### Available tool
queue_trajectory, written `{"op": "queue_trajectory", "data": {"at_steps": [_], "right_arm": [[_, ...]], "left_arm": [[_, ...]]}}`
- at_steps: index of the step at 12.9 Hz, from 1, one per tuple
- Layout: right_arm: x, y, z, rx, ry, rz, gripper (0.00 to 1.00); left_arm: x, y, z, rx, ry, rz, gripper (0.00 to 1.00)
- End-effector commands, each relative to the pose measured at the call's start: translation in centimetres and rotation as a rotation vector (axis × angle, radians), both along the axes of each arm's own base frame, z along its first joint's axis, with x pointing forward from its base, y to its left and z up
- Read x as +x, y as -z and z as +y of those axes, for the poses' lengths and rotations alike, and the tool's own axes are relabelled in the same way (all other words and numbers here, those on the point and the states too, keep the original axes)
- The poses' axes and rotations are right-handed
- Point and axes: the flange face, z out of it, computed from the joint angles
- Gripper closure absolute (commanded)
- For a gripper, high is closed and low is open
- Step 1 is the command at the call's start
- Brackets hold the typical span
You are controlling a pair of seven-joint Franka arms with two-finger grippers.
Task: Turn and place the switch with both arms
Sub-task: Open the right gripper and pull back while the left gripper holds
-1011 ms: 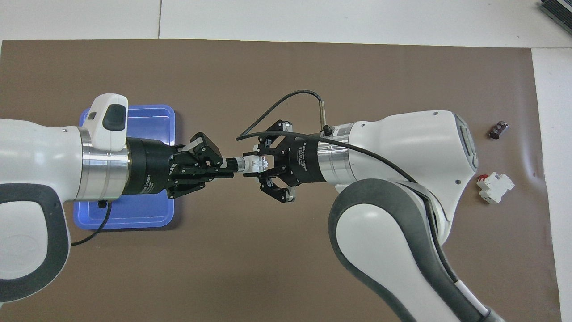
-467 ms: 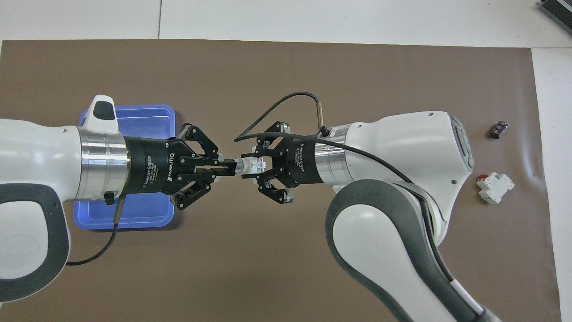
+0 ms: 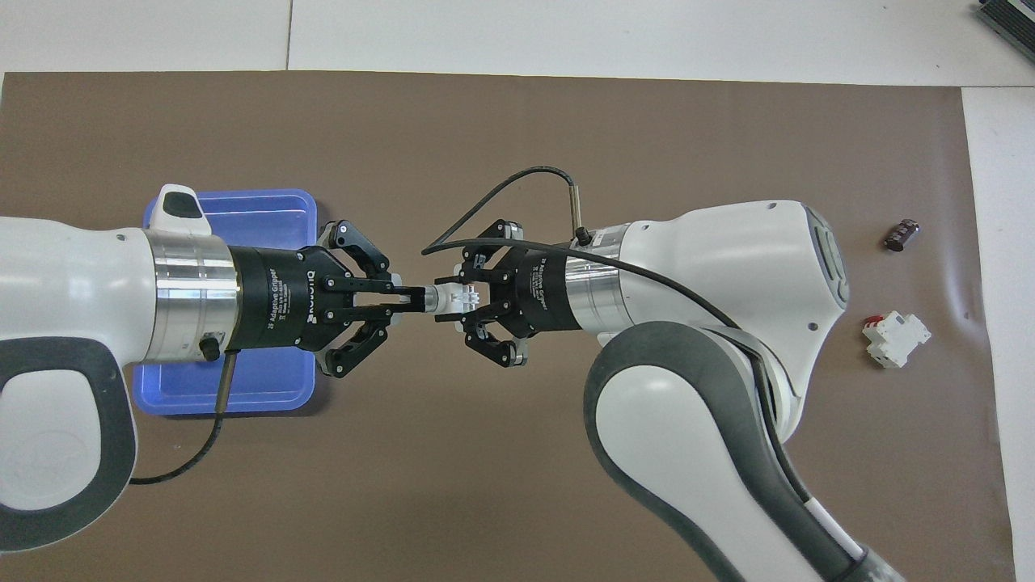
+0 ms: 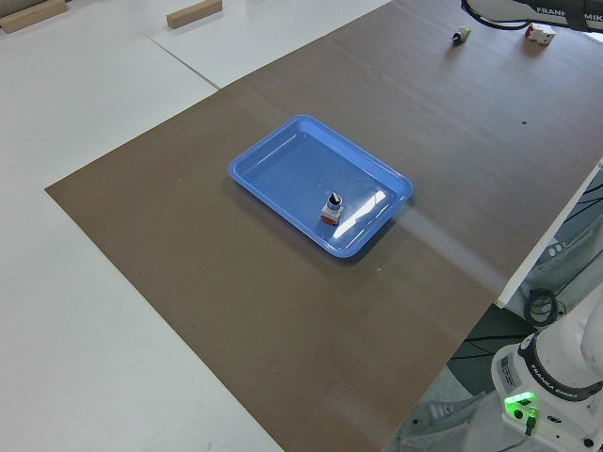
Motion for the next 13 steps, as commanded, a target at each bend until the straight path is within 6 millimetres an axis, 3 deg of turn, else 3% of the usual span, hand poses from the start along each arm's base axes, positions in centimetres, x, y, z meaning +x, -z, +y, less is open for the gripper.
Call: {"op": "queue_trajectory", "data": {"at_steps": [1,2,3,4,8,10,13], "right_arm": [[-0.4,-1.2,-0.2,0.020,0.007,0.012,1.00],[-0.4,-1.0,-0.2,0.019,0.014,0.024,1.00],[-0.4,-1.0,-0.2,0.018,0.030,0.046,0.61],[-0.4,-1.2,-0.3,0.007,0.028,0.036,0.01],[-0.8,-1.6,-0.5,-0.011,-0.004,0.019,0.00],[-1.1,-2.1,-1.5,-0.070,-0.080,-0.037,0.00],[-1.0,-3.4,-3.3,-0.186,-0.205,-0.209,0.00]], "left_arm": [[0.4,0.8,1.4,0.083,-0.032,-0.051,1.00],[0.4,0.9,1.4,0.109,-0.021,-0.060,1.00],[0.4,1.0,1.4,0.137,-0.005,-0.076,1.00],[0.3,1.0,1.3,0.164,0.024,-0.101,1.00],[0.4,1.6,2.0,0.321,0.241,-0.256,1.00],[0.6,2.0,3.2,0.388,0.349,-0.313,1.00],[0.9,3.3,6.6,0.500,0.555,-0.392,1.00]]}}
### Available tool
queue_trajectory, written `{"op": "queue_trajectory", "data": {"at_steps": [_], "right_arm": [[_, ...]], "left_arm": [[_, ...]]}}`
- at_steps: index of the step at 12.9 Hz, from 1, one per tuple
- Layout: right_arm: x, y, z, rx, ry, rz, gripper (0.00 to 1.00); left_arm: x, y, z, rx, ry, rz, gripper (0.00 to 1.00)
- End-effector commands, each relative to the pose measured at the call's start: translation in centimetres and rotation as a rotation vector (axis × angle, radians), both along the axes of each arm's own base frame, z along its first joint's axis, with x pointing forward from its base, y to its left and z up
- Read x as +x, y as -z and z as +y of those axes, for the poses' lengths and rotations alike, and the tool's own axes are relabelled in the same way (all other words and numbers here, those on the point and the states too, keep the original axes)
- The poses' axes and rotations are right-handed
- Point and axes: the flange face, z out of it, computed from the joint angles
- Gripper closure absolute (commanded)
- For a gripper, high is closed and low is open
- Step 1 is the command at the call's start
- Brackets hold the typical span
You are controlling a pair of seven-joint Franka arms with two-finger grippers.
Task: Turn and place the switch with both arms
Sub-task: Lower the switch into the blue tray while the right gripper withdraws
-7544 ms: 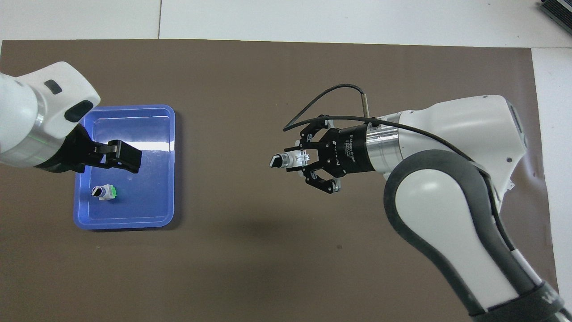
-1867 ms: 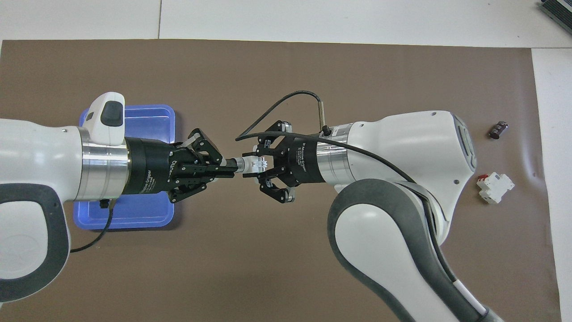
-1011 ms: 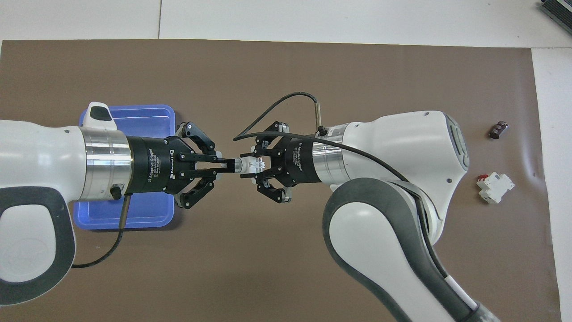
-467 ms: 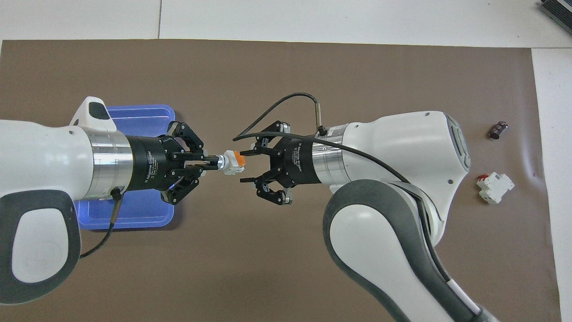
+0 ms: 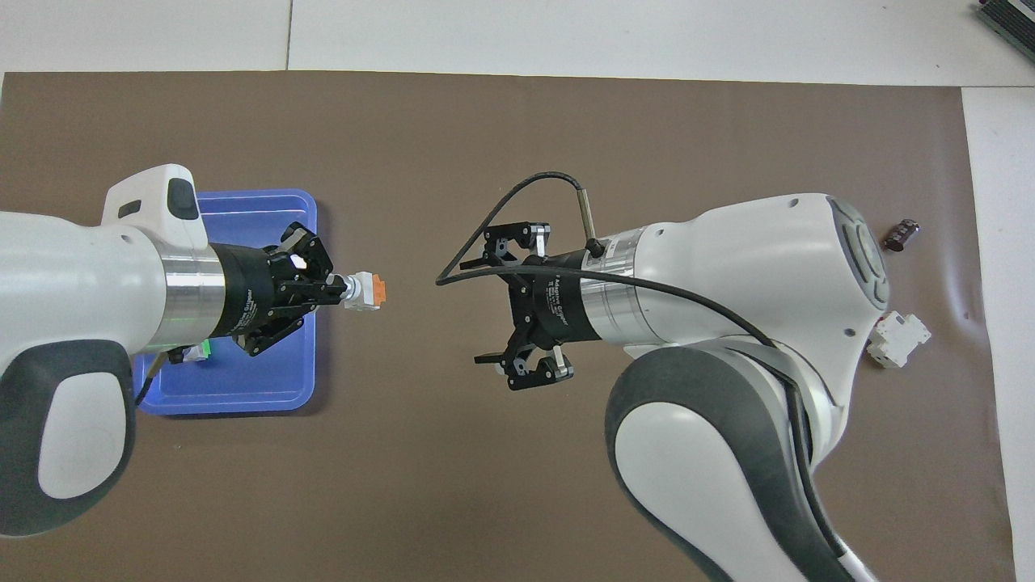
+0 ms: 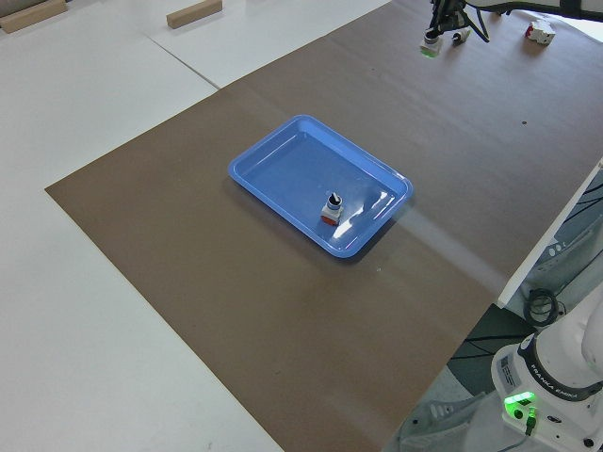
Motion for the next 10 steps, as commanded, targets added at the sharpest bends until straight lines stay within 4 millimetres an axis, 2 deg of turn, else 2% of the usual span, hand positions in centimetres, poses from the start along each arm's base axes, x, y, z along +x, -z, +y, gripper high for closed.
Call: {"op": "queue_trajectory", "data": {"at_steps": [1,3,6,8,10], "right_arm": [[0.1,-1.7,-2.6,-0.104,-0.130,-0.173,0.00],[0.9,-2.7,-5.5,-0.196,-0.220,-0.305,0.00],[2.3,-2.5,-9.1,-0.376,-0.381,-0.448,0.00],[3.7,-2.2,-13.0,-0.521,-0.494,-0.514,0.00],[4.8,-1.9,-17.4,-0.594,-0.609,-0.552,0.00]], "left_arm": [[-0.2,1.5,4.0,0.116,0.187,-0.046,1.00],[-0.1,2.7,7.3,0.159,0.335,-0.083,1.00],[0.0,4.7,11.1,0.285,0.576,-0.108,1.00],[0.1,6.2,13.2,0.313,0.702,-0.117,1.00],[0.5,7.2,14.7,0.331,0.803,-0.153,1.00]]}}
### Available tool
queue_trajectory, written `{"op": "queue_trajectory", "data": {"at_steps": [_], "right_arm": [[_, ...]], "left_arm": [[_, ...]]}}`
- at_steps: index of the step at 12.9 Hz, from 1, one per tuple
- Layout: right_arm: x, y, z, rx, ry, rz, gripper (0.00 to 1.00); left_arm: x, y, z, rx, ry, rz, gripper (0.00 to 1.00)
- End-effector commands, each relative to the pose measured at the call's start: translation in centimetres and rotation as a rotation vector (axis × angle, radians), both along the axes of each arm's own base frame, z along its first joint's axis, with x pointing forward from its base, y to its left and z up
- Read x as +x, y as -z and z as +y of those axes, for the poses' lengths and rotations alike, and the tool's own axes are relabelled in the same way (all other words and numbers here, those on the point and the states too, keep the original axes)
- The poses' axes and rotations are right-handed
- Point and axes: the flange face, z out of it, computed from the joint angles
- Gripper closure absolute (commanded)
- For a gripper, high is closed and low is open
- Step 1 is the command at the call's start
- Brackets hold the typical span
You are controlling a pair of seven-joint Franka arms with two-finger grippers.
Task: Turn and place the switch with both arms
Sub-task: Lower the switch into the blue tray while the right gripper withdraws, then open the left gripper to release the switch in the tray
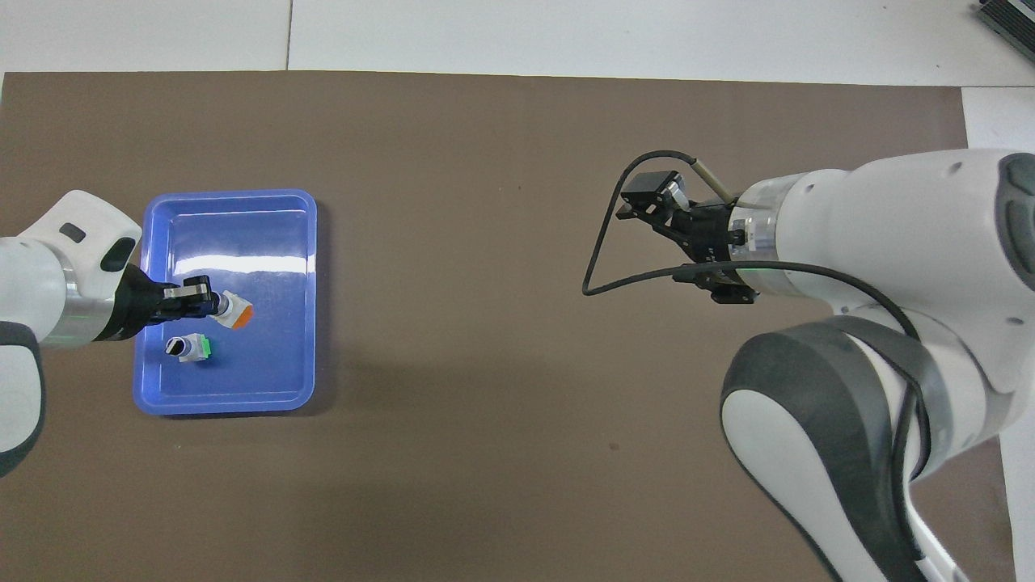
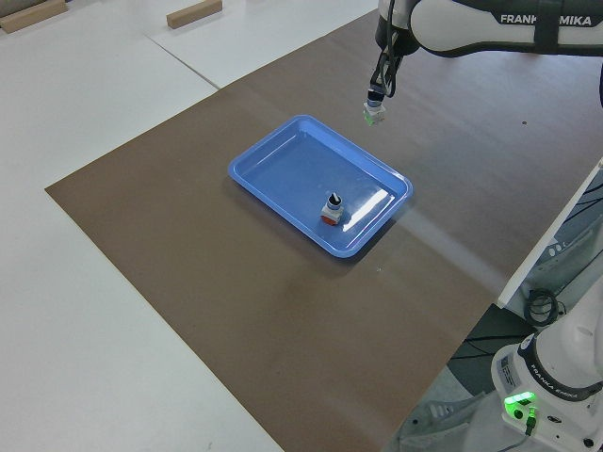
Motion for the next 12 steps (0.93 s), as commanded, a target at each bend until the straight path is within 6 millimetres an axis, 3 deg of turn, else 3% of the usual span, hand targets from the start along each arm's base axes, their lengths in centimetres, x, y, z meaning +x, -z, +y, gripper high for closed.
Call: {"op": "queue_trajectory", "data": {"at_steps": [1,4,6,7,10,11,12], "right_arm": [[0.8,0.2,-5.6,-0.124,-0.152,-0.022,0.00],[1.0,-0.6,-11.2,-0.289,-0.306,-0.024,0.00],[0.2,-1.3,-14.1,-0.315,-0.395,0.024,0.00],[0.1,-1.9,-16.4,-0.334,-0.399,0.047,0.00],[0.4,-4.8,-21.3,-0.348,-0.404,0.095,0.00],[0.1,-5.3,-20.7,-0.343,-0.423,0.116,0.00],[-0.3,-5.5,-20.2,-0.342,-0.432,0.124,0.00]], "left_arm": [[-0.7,1.6,1.7,0.044,0.144,-0.047,1.00],[-0.1,5.2,2.3,0.055,0.223,-0.076,1.00],[0.4,8.2,2.7,0.060,0.261,-0.094,1.00],[0.8,9.2,3.4,0.063,0.282,-0.106,1.00],[1.0,10.7,4.5,0.066,0.367,-0.092,1.00],[1.1,10.5,4.2,0.067,0.374,-0.094,0.83],[1.3,10.3,3.8,0.065,0.383,-0.095,0.48]]}}
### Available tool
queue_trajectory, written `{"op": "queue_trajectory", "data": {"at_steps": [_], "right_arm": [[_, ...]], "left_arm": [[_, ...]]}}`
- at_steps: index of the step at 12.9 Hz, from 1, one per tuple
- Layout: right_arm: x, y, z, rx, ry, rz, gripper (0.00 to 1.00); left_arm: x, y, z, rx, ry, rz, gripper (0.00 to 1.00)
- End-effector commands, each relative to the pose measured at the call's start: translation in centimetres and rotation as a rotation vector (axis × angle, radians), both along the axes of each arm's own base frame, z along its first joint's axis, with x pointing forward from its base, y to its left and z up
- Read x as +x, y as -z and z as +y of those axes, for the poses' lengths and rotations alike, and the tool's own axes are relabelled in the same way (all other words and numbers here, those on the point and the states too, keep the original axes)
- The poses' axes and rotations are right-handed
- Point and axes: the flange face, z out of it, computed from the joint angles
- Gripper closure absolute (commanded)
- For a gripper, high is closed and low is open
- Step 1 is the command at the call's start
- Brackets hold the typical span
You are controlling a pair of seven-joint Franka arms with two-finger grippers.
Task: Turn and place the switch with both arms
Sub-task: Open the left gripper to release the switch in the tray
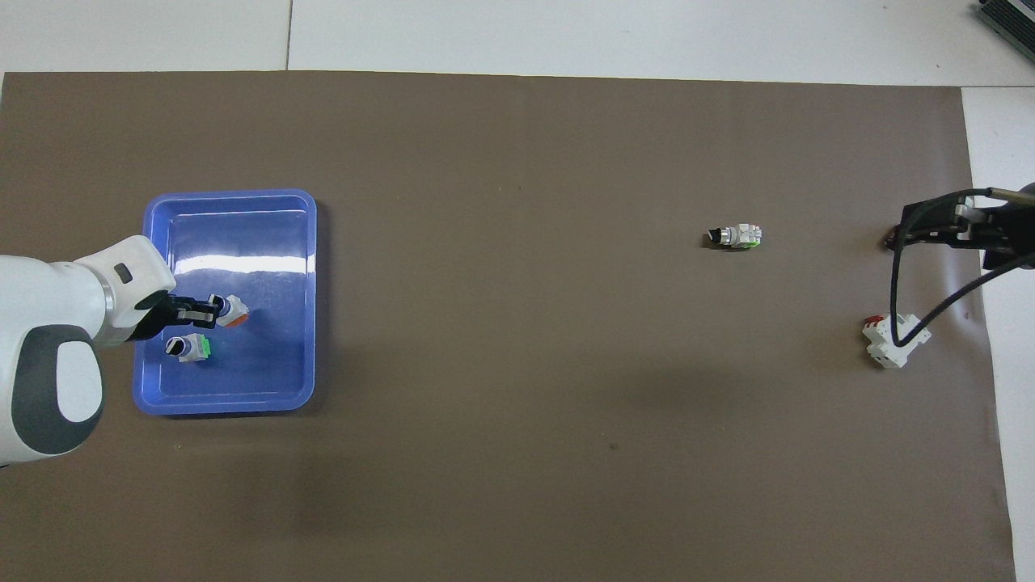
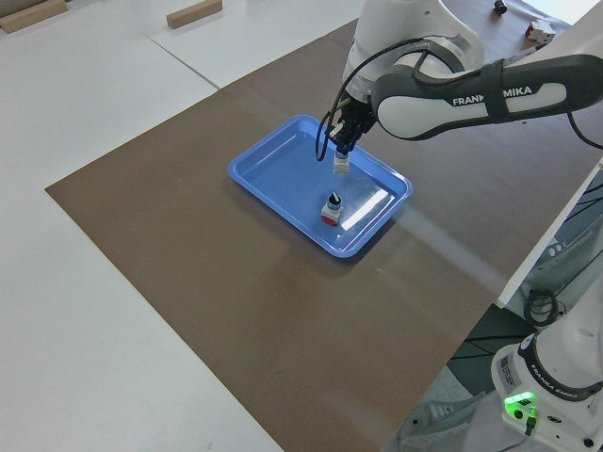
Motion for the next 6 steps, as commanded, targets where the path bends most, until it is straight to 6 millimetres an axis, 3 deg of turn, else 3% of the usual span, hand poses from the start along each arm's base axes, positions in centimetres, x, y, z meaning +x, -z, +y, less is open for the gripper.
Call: {"op": "queue_trajectory", "data": {"at_steps": [1,2,4,6], "right_arm": [[-0.3,-0.7,1.0,-0.006,-0.033,0.041,0.00],[-1.5,-0.3,0.9,-0.003,-0.038,0.070,0.00],[-2.4,-0.6,1.4,-0.002,-0.070,0.068,0.00],[-2.4,-1.4,1.5,-0.021,-0.117,0.054,0.00]], "left_arm": [[0.7,-0.9,-0.7,0.013,0.035,-0.016,0.36],[1.1,-1.5,-0.8,0.009,0.039,-0.005,0.27],[2.2,-3.5,-1.0,-0.007,0.048,0.061,0.24],[3.9,-6.7,-0.9,0.046,0.027,0.134,0.23]]}}
